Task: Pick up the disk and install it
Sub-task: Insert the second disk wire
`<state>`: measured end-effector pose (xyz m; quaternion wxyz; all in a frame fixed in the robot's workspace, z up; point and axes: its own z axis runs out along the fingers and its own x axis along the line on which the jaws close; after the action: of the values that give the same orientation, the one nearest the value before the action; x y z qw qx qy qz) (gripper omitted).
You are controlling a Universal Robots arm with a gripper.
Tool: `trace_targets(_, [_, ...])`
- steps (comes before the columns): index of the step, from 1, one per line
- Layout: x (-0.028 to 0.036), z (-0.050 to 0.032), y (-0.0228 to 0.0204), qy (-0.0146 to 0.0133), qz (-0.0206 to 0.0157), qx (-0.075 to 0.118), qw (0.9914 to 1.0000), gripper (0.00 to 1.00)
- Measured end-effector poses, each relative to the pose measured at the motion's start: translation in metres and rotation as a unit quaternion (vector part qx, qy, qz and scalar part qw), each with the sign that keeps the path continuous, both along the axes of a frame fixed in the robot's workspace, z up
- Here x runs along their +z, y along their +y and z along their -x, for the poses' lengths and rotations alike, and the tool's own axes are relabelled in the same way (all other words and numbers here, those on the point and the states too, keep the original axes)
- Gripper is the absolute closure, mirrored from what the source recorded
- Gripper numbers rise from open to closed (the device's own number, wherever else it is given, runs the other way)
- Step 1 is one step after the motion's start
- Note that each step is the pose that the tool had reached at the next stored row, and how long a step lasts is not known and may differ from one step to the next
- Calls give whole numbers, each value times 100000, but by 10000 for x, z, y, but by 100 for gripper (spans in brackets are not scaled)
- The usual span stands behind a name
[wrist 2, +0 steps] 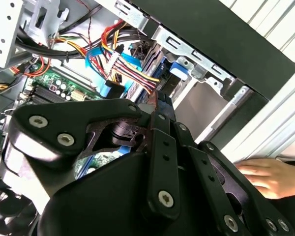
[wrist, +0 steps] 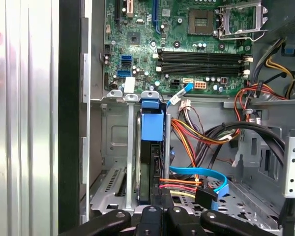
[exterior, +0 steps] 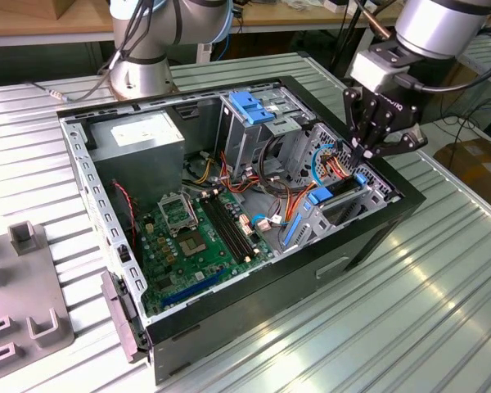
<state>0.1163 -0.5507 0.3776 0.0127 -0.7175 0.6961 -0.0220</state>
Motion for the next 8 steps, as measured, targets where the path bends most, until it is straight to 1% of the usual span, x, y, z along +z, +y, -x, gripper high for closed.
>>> trace_targets(2, [24, 2, 2, 3, -16, -4, 100000, 90])
trace_targets(4, [55, 7, 28, 2, -28, -3, 100000, 90])
trace_targets(6, [85, 11, 67, 3, -25, -3, 100000, 90])
trace_targets(8, [109, 12, 120, 3, -24, -3, 100000, 90])
